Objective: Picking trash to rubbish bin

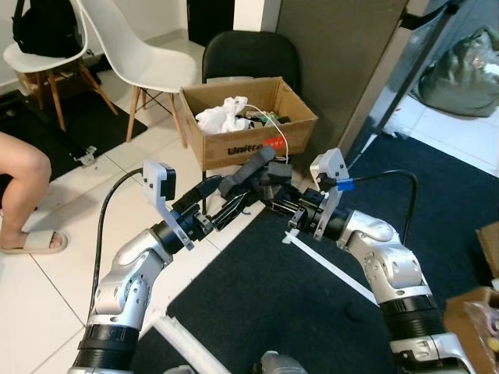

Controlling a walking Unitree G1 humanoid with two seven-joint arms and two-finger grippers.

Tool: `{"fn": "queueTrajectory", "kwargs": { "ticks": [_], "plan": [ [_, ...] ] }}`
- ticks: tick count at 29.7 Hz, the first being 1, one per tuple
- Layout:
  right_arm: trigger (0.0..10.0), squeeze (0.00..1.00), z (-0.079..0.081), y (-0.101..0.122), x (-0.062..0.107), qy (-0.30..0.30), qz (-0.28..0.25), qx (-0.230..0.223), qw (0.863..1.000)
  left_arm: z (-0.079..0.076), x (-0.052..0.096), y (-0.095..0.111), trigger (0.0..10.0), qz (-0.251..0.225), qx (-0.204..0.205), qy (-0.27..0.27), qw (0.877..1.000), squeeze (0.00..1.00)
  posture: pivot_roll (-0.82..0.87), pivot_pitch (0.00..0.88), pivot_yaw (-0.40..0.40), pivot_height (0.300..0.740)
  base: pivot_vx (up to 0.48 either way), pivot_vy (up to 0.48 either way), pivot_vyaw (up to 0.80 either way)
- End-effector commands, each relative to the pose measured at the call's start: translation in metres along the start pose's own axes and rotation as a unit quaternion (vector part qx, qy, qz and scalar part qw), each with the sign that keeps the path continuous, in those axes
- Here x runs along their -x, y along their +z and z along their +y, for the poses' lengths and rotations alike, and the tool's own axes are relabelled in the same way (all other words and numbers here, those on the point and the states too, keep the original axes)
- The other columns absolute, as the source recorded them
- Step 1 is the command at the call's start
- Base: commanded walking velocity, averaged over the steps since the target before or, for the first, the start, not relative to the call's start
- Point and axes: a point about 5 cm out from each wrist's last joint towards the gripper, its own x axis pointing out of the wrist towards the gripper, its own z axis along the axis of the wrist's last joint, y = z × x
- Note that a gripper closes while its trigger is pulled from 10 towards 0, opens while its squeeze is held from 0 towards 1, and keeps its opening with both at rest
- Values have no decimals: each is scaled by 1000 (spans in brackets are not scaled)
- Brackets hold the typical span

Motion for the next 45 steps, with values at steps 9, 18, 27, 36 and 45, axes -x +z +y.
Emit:
{"fn": "queueTrajectory", "kwargs": {
  "ticks": [9,18,27,36,45],
  "plan": [
    [10000,0,-1,1,1,-2,6,-1,1000,0,0,-3,10000,8,7,-10,1000,0,-62,0,-44,740,327,0,0],
    [10000,0,-2,1,1,-3,8,0,1000,0,0,-3,10000,7,7,-12,1000,0,-63,0,-44,740,326,0,0],
    [10000,0,-1,2,1,-4,8,2,1000,1,0,-3,10000,7,7,-13,1000,0,-62,0,-43,740,339,0,0],
    [10000,0,-2,3,1,-5,9,4,1000,1,0,-4,10000,5,10,-11,1000,0,-62,0,-43,740,409,0,0],
    [10000,0,-2,3,1,-6,12,1,1000,1,0,-3,10000,4,12,-11,1000,0,-63,0,-43,740,480,0,-74]
  ]
}}
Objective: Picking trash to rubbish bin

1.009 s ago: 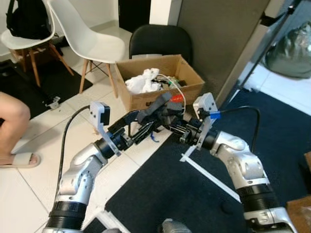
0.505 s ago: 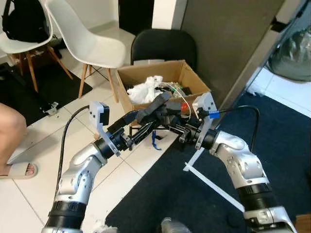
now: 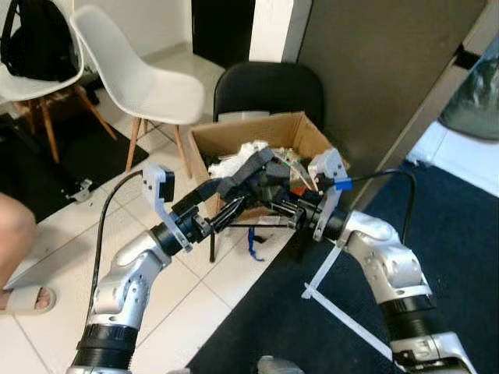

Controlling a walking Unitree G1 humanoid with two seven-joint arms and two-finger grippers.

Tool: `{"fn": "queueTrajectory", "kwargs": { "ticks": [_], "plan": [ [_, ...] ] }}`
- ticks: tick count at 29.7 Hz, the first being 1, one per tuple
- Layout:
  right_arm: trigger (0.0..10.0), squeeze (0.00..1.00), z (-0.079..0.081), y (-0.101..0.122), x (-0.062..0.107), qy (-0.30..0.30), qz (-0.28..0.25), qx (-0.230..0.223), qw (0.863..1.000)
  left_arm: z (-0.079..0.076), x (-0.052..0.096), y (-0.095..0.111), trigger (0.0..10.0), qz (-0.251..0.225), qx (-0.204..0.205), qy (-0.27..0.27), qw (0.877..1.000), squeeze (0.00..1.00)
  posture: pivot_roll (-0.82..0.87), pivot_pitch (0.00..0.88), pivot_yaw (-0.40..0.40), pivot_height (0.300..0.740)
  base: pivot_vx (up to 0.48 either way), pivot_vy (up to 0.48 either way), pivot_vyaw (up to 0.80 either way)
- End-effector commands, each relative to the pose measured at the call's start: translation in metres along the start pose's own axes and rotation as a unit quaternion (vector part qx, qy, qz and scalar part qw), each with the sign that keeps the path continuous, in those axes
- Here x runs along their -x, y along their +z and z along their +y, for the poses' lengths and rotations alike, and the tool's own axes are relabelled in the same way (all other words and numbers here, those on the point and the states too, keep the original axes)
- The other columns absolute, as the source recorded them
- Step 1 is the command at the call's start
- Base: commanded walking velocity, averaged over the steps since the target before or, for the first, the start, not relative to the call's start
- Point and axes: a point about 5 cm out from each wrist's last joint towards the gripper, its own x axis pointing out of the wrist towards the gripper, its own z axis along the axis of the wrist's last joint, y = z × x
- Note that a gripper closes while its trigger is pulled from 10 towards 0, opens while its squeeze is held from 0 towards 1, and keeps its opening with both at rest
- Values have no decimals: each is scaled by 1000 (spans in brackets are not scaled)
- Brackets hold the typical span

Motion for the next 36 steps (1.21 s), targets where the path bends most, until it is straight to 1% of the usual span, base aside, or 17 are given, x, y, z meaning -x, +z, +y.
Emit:
{"fn": "queueTrajectory", "kwargs": {
  "ticks": [1,9,21,33,35,36],
  "plan": [
    [10000,0,-2,1,2,-3,10,0,1000,0,-1,-2,10000,4,7,-2,1000,0,-63,0,-43,740,480,0,-756],
    [10000,0,-2,1,2,-4,11,-1,1000,-1,-2,-2,10000,4,7,-2,1000,0,-63,0,-43,740,480,0,-762],
    [10000,0,-2,1,2,-4,10,2,1000,-1,-2,-2,10000,6,8,0,1000,0,-60,0,-43,740,293,0,0],
    [10000,0,-2,0,2,-1,16,8,1000,1,-1,-2,10000,6,18,12,1000,0,-55,0,-51,740,0,0,0],
    [10000,0,-1,3,2,0,29,30,999,2,1,-3,10000,12,20,16,1000,0,-50,0,-52,740,0,0,0],
    [10000,0,-1,3,2,0,29,30,999,2,1,-3,10000,12,20,16,1000,0,-50,0,-52,740,0,0,0]
  ]
}}
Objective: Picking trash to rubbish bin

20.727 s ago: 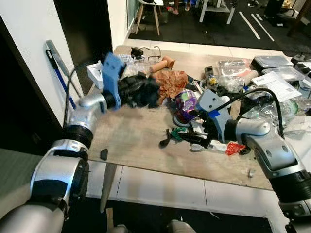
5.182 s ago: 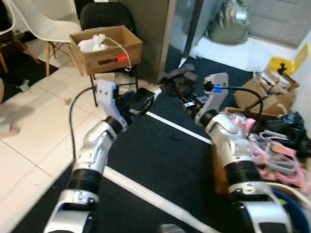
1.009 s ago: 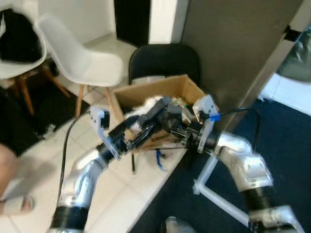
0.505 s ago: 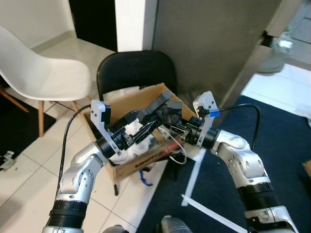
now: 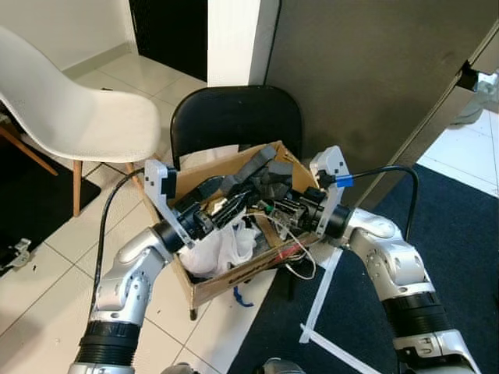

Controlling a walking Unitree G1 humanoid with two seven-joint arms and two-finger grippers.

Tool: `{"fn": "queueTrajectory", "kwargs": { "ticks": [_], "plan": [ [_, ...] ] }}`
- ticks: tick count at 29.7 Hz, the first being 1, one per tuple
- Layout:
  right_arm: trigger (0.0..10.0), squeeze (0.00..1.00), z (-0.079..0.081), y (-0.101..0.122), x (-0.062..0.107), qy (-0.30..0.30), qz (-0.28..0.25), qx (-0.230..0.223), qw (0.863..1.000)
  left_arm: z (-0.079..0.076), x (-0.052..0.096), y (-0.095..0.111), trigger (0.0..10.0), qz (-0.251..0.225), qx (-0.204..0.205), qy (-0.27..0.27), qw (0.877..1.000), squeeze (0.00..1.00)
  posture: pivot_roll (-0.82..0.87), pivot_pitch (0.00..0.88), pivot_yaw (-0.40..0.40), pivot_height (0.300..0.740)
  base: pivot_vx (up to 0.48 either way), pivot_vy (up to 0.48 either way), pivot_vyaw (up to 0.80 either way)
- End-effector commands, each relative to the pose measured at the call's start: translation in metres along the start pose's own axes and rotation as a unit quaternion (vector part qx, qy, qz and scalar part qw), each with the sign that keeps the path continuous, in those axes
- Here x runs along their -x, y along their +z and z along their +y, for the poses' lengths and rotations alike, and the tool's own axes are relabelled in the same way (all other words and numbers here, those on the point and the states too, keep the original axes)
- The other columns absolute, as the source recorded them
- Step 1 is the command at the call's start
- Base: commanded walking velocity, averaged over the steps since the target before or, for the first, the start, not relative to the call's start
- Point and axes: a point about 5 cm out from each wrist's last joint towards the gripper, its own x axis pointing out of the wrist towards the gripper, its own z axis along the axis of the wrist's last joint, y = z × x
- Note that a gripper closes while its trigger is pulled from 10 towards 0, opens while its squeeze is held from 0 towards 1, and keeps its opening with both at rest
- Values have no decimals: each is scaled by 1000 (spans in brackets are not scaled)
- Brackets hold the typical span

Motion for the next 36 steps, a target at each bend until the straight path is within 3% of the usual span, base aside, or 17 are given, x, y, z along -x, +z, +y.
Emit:
{"fn": "queueTrajectory", "kwargs": {
  "ticks": [1,3,5,7,10,15,17,19,22,29,36],
  "plan": [
    [10000,0,-2,4,0,-9,17,31,999,1,4,-2,10000,9,8,6,1000,0,-49,0,-49,740,0,0,0],
    [10000,0,-2,4,0,-9,17,31,999,1,4,-2,10000,9,8,6,1000,0,-49,0,-49,740,0,0,0],
    [10000,0,-12,9,-6,-57,33,45,997,6,10,-1,10000,16,-1,18,1000,0,-42,0,-49,740,0,0,0],
    [10000,0,-21,14,-12,-103,37,30,994,11,17,2,10000,22,-13,30,999,0,-40,0,-47,740,0,0,0],
    [10000,0,-32,25,-21,-140,54,44,988,21,29,14,10000,18,-29,56,998,0,-41,0,-42,740,0,0,0],
    [10000,0,-44,39,-33,-160,63,38,984,31,43,24,10000,23,-46,75,996,0,-35,0,-52,740,0,0,0],
    [10000,0,-47,40,-36,-164,76,48,982,32,47,25,10000,25,-49,81,995,0,-34,0,-61,740,0,0,0],
    [10000,0,-51,38,-41,-166,111,91,976,34,53,25,10000,31,-56,92,994,0,-27,0,-73,740,0,0,0],
    [10000,0,-60,35,-52,-194,142,99,966,36,61,28,10000,32,-66,106,992,0,-19,0,-87,740,0,0,0],
    [10000,0,-57,30,-74,-198,157,98,963,33,65,30,10000,31,-65,111,991,0,-13,0,-97,740,0,0,0],
    [10000,0,-49,27,-88,-177,151,100,967,28,74,18,10000,56,-59,120,989,0,14,0,-125,740,0,0,0]
  ]
}}
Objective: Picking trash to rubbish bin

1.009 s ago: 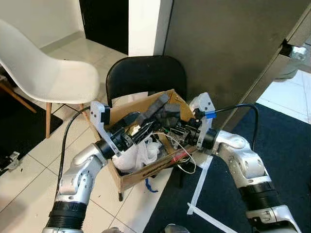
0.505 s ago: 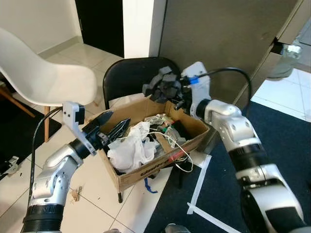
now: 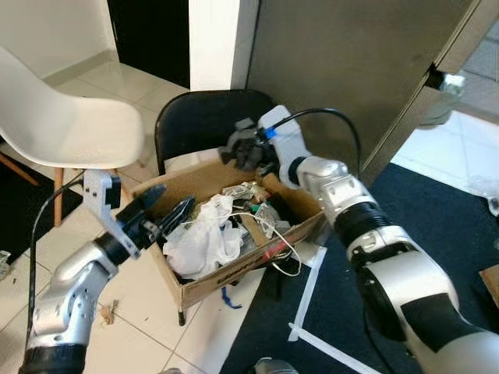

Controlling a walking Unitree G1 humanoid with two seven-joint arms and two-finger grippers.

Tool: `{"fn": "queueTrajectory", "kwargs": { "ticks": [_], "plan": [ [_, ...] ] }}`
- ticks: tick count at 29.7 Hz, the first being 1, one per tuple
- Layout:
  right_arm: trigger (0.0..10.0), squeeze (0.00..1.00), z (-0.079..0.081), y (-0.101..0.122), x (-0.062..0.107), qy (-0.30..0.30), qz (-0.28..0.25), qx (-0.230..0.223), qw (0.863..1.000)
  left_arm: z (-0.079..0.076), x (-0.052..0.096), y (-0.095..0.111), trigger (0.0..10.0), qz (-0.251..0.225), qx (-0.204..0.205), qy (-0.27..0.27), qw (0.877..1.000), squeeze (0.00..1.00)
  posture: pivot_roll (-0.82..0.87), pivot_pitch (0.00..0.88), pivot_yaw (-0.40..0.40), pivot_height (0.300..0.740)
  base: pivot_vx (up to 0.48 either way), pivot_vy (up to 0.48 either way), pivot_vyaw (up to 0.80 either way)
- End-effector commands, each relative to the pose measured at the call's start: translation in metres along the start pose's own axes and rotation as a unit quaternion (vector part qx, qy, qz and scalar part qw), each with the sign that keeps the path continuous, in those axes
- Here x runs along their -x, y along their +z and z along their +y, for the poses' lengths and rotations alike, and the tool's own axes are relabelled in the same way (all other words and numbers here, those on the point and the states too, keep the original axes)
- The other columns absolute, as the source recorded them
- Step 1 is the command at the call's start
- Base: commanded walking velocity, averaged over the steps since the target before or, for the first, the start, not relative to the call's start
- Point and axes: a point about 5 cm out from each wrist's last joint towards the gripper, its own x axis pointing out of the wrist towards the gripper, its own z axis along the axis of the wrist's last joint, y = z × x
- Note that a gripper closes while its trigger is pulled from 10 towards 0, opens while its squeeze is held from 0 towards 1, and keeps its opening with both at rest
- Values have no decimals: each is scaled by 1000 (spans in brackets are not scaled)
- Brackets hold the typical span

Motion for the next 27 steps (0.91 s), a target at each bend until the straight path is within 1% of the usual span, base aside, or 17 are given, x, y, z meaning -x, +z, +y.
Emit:
{"fn": "queueTrajectory", "kwargs": {
  "ticks": [1,2,4,9,14,15,16,17,18,19,27],
  "plan": [
    [10000,0,-2,1,-1,-9,-3,-4,1000,-3,3,0,10000,10,-8,-2,1000,0,20,0,-132,740,0,0,0],
    [10000,0,-2,1,-1,-9,-3,-4,1000,-3,3,0,10000,10,-8,-2,1000,0,20,0,-132,740,0,0,0],
    [10000,0,-1,0,-3,-25,-3,-9,1000,-4,8,-1,10000,13,-5,5,1000,0,25,0,-138,740,0,0,0],
    [10000,0,-3,-2,-4,-50,-4,-6,999,-3,11,-3,10000,20,-5,12,1000,0,29,0,-143,740,0,0,0],
    [10000,0,-14,-8,0,-90,9,20,996,-1,16,-3,10000,23,-9,19,1000,0,33,0,-144,740,0,0,0],
    [10000,78,-16,-9,1,-95,11,22,995,-1,16,-2,10000,23,-9,20,999,0,33,0,-144,740,0,0,0],
    [10000,341,-18,-10,2,-100,11,18,995,-1,17,-2,10000,23,-10,21,999,0,32,0,-142,740,0,0,0],
    [10000,341,-18,-10,2,-100,11,18,995,-1,17,-2,10000,23,-10,21,999,0,32,0,-142,740,0,0,0],
    [10000,949,-20,-11,3,-107,12,16,994,-1,17,-1,10000,23,-10,22,999,0,32,0,-142,740,0,0,0],
    [10000,1000,-22,-11,4,-111,10,11,994,-1,17,-1,10000,23,-10,22,999,0,31,0,-140,740,0,0,0],
    [10000,1000,-30,-7,7,-125,-4,5,992,-4,12,-1,10000,22,-10,12,1000,0,30,0,-132,740,0,0,0]
  ]
}}
